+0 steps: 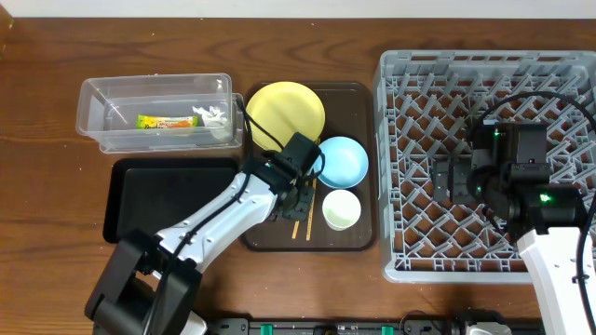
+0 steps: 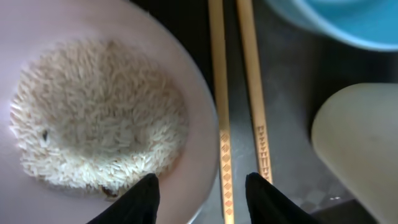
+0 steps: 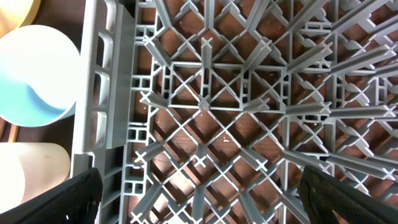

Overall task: Sort waste into correct bins and load items into the dishwasher rack
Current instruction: 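Grasp the rim of the white rice bowl with the left gripper, then tip the white bowl over the black tray to pour out the rice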

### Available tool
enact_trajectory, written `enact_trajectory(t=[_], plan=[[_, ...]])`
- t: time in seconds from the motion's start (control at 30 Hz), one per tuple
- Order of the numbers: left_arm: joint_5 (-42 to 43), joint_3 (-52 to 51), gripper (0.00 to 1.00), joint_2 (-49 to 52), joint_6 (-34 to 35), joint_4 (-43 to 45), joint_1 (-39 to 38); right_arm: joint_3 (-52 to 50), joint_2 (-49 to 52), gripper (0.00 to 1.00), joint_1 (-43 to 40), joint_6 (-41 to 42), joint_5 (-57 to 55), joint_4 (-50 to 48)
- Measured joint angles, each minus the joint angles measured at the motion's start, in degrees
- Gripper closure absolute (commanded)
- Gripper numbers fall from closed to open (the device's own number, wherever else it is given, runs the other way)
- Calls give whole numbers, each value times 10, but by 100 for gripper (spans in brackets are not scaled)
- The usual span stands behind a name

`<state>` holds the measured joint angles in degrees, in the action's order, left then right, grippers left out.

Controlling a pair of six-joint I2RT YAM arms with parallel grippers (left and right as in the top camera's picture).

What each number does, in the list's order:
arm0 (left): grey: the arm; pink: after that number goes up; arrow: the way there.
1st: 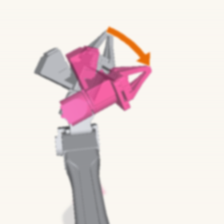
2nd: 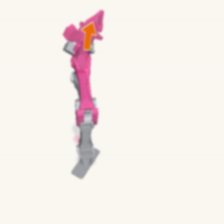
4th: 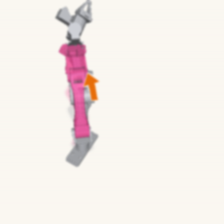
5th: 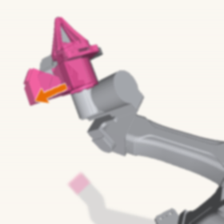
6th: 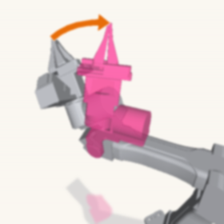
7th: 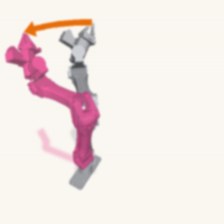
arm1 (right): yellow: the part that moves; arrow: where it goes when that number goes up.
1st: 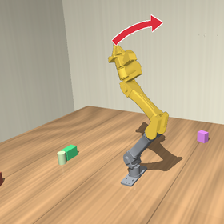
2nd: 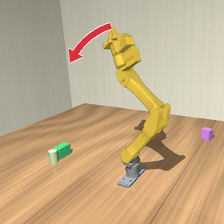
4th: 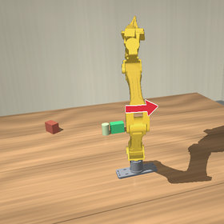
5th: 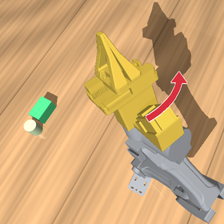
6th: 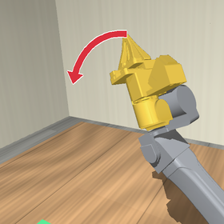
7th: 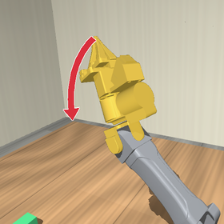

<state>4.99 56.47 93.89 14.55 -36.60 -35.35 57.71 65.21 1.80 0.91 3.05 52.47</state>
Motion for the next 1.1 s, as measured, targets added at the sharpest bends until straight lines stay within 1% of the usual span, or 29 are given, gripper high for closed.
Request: enact_trajectory(t=[0.1, 0.2, 0.27, 0.4, 0.47, 0.67, 0.83, 0.97, 1.1], plan=[[-3, -12, 63, 0, 1, 8, 0, 0, 0, 1, 0, 0, 0, 0], [-7, -29, 65, 0, 0, 10, 0, 0, 0, 1, 0, 0, 0, 0], [-7, -37, 75, 0, -1, 11, 0, 0, 0, 1, 0, 0, 0, 0], [-6, -43, 90, 0, -1, 12, 0, 0, 0, 1, 0, 0, 0, 0], [-7, -42, 94, 0, -5, 20, -2, 0, 0, 1, 0, 0, 0, 0], [-14, -31, 94, -10, -5, 11, -3, 0, 0, 1, 0, 0, 0, 0], [-10, -31, 94, -56, 8, 4, 14, 0, 0, 1, 0, 0, 0, 0], [-9, -31, 94, -120, 24, -9, 55, 0, 0, 1, 0, 0, 0, 0], [5, -31, 94, -174, 35, -15, 122, 0, 0, 1, 0, 0, 0, 0]])
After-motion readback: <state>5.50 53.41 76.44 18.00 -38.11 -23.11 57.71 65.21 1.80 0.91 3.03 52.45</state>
